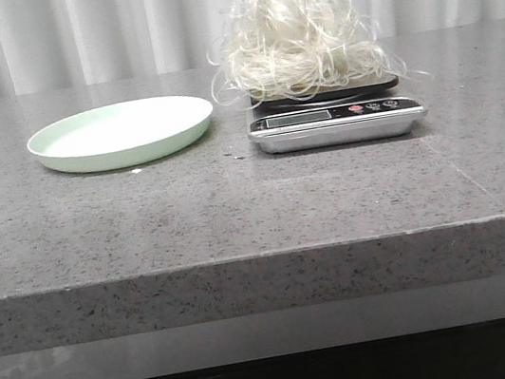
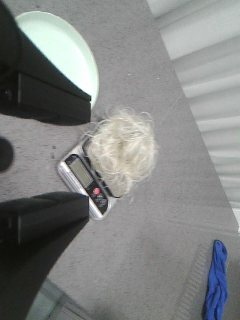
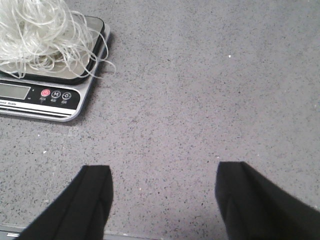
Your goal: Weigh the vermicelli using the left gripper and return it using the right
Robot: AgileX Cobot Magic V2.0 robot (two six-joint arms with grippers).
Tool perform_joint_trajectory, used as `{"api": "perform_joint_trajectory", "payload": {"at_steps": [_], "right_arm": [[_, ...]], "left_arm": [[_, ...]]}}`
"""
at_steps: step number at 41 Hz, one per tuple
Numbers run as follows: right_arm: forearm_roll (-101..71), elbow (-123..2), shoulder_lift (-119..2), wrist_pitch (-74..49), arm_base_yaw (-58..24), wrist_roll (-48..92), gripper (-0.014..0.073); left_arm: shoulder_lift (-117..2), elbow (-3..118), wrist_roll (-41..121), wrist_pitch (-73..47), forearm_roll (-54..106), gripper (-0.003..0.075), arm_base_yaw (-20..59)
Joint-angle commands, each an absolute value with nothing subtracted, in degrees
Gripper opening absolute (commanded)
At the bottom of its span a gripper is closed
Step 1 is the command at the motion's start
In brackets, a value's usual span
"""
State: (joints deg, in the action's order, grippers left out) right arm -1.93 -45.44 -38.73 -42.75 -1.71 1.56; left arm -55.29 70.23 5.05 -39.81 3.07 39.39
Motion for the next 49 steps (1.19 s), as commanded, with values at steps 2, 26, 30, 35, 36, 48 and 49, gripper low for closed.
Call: {"api": "perform_joint_trajectory", "payload": {"at_steps": [2, 26, 30, 35, 36, 48, 49], "right_arm": [[-1.4, -47.2, -39.1, -40.4, -1.5, 1.9, 0.0545], [-1.4, -48.6, -42.5, -38.1, -9.7, 2.4, 0.0545], [-1.4, -50.8, -46.1, -38.1, -12.4, 2.6, 0.0545], [-1.4, -54.2, -51.6, -37.3, -15.6, 2.6, 0.0545], [-1.4, -55.1, -53.0, -37.0, -16.3, 2.6, 0.0545], [-1.4, -66.0, -68.4, -35.0, -20.8, 2.6, 0.0545], [-1.4, -67.3, -70.0, -35.0, -20.9, 2.6, 0.0545]], "left_arm": [[-48.3, 64.6, 4.7, -34.6, 3.4, 0.0388, 39.6], [-30.6, 46.2, 4.7, -36.1, 3.4, 0.0388, 39.6], [-30.6, 46.2, 4.7, -36.1, 3.4, 0.0388, 39.6], [-30.6, 46.2, 4.7, -36.1, 3.4, 0.0388, 39.6], [-30.6, 46.2, 4.7, -36.1, 3.4, 0.0388, 39.6], [-30.6, 46.2, 4.7, -36.1, 3.4, 0.0388, 39.6], [-30.6, 46.2, 4.7, -36.1, 3.4, 0.0388, 39.6]]}}
